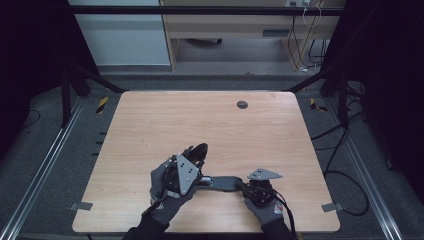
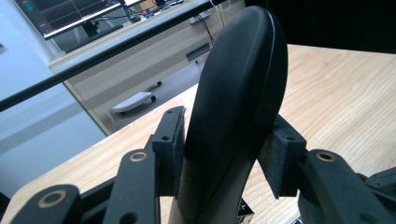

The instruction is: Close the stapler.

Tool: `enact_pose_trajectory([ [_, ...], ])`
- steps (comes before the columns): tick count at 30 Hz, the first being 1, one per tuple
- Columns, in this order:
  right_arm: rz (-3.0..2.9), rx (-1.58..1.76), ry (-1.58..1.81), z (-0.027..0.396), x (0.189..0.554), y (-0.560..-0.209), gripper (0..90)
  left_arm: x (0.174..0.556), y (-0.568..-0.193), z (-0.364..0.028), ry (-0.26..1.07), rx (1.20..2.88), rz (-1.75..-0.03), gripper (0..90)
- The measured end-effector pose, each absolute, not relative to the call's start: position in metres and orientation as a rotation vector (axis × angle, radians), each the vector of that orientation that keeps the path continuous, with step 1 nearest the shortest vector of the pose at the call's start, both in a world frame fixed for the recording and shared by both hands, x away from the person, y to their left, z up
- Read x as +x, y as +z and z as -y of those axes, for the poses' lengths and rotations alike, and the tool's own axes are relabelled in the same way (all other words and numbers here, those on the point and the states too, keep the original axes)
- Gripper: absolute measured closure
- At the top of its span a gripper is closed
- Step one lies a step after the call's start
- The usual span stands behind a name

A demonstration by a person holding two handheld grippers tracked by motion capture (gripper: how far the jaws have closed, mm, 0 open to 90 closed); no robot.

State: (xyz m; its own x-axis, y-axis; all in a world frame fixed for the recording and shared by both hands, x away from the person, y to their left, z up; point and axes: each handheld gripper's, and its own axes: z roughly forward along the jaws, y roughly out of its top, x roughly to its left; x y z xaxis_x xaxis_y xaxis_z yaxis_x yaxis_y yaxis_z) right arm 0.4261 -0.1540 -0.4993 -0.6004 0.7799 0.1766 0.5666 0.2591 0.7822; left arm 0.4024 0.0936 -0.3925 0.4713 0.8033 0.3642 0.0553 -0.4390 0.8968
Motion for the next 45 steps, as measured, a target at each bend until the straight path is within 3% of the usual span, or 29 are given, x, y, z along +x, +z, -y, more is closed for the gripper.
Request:
enact_pose_trajectory([
  [10, -2.284, 1.253, 1.260, 0.154, 0.426, -0.499, 90.0, 0.404, -0.396, -0.088, 1.026, 1.844, -0.708, 52.2],
  [26, -2.280, 1.248, 1.267, 0.154, 0.426, -0.500, 90.0, 0.401, -0.406, -0.070, 1.147, 1.899, -0.633, 54.0],
  [45, -2.281, 1.244, 1.273, 0.154, 0.426, -0.500, 90.0, 0.400, -0.416, -0.055, 1.198, 1.956, -0.574, 53.7],
])
